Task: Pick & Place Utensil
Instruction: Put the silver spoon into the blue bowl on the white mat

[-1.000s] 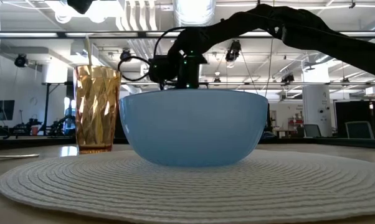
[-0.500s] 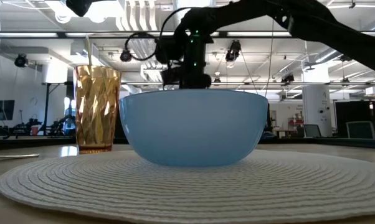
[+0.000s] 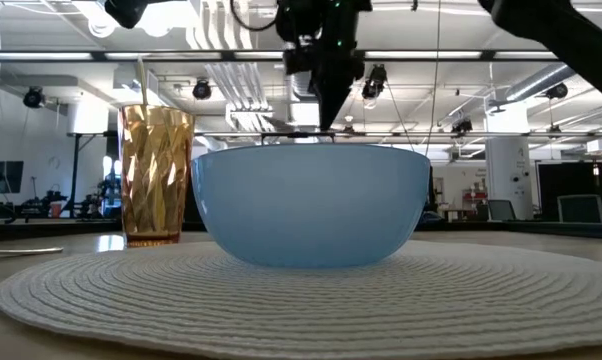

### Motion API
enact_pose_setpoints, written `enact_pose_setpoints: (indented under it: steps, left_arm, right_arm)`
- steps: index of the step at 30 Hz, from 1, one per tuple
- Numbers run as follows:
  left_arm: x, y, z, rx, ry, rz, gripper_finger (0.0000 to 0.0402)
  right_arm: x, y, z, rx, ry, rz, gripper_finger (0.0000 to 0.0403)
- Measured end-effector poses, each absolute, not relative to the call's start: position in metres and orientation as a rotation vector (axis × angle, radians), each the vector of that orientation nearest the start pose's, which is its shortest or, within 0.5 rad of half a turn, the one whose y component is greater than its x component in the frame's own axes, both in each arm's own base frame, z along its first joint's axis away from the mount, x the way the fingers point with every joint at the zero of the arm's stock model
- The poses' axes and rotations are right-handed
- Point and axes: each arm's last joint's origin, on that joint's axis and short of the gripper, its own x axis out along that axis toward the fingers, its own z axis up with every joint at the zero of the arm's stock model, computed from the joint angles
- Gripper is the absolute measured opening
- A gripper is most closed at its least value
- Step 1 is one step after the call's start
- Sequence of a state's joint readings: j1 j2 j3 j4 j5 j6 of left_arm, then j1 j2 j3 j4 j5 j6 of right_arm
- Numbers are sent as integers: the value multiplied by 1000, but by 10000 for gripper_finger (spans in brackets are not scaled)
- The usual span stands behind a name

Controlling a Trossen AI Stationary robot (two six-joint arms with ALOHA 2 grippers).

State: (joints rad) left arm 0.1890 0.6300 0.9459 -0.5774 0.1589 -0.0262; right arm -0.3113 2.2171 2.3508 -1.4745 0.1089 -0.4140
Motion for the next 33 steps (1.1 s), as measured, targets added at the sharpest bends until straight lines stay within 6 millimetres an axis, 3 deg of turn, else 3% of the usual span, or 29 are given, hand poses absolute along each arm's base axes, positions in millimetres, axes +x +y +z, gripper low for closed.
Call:
enact_pose_setpoints:
  steps: [4,12,25,33]
  left_arm:
    - [113,17,367,-74,257,33,200]
    - [113,17,366,-99,267,37,200]
    - [112,17,364,-165,295,46,200]
    - [112,17,364,-168,293,47,200]
  right_arm:
    - [402,-125,334,-224,1361,-66,11]
    - [391,-86,355,-271,1360,0,11]
    - [385,-27,361,-464,1360,109,11]
    - [347,-4,359,-494,1418,155,11]
